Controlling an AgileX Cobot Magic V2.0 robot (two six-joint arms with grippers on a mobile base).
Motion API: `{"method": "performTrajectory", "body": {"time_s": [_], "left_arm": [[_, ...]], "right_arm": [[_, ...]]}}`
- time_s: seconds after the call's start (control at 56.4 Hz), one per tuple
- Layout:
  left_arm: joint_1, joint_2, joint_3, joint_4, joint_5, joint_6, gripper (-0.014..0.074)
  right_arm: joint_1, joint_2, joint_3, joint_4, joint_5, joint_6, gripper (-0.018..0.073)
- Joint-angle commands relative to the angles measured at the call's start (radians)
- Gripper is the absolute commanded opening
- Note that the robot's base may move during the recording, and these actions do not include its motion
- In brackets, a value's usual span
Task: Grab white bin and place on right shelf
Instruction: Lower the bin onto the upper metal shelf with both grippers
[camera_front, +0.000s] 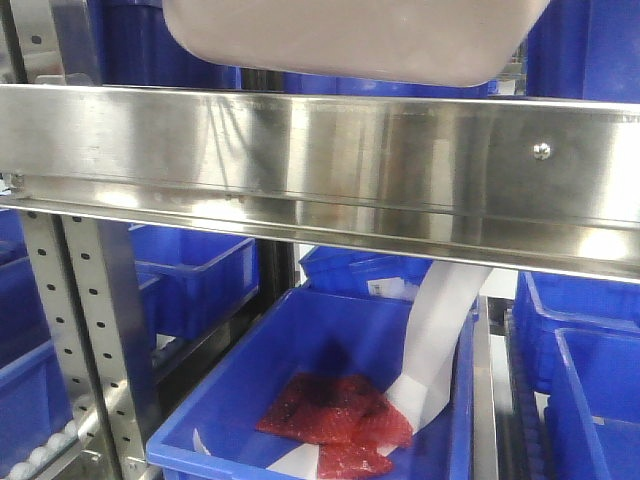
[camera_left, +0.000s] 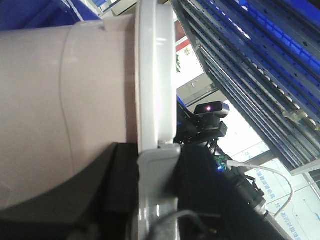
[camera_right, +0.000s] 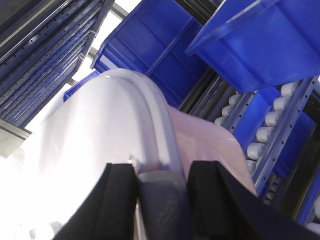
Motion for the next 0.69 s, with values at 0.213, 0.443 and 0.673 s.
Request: {"method": "performTrajectory", "body": {"time_s": [0.213,0.443,0.673], "left_arm": [[-0.016,-0.052,-0.034,-0.044,0.024,0.033,-0.0116],[-0.016,-0.052,-0.034,0.045,-0.049,0.055,0.0037],[-0.016,-0.052,-0.034,0.047,-0.145,0.083,0.0477]], "right_arm": [[0.009,-0.043,-0.034,0.087,0.057,-0.001,0.0056],[0.009,-0.021,-0.034,0.087,0.082,-0.001,0.0211],[0.009,-0.009,-0.035,0.073,0.053,-0.033,0.0639]]}}
